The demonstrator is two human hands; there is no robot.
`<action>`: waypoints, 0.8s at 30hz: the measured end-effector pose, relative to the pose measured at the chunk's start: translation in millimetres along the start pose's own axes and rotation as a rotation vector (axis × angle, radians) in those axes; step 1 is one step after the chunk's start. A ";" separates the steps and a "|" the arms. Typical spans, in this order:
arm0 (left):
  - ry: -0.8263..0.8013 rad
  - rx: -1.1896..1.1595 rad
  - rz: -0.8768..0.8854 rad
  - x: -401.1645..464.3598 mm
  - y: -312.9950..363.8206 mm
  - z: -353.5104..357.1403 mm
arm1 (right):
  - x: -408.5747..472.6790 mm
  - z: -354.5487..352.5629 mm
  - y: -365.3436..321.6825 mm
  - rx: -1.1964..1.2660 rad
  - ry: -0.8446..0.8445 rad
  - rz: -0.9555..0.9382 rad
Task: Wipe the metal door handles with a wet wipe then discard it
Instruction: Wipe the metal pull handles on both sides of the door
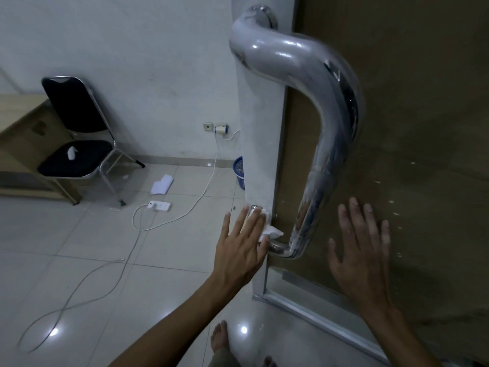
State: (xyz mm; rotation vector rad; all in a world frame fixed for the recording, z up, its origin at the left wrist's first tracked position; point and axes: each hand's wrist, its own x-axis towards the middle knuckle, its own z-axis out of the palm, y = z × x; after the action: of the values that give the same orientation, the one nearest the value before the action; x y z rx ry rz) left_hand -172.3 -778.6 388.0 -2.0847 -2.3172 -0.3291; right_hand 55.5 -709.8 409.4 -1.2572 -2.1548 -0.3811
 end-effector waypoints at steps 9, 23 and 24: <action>-0.029 0.054 0.027 -0.5 -3.7 -3.1 | 1.2 -1.4 -2.3 0.012 0.001 0.016; 0.039 -0.624 -0.188 -29.5 31.6 12.5 | 1.7 -9.4 -9.5 0.092 -0.030 0.064; 0.008 -0.740 -0.245 -25.8 34.9 9.0 | 2.0 -10.2 -12.1 0.098 -0.027 0.067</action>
State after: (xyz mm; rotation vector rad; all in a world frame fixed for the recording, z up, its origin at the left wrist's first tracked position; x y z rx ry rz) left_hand -133.8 -799.3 380.7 -1.9821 -2.7240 -1.3770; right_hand 48.1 -719.9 419.2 -1.2823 -2.1207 -0.2286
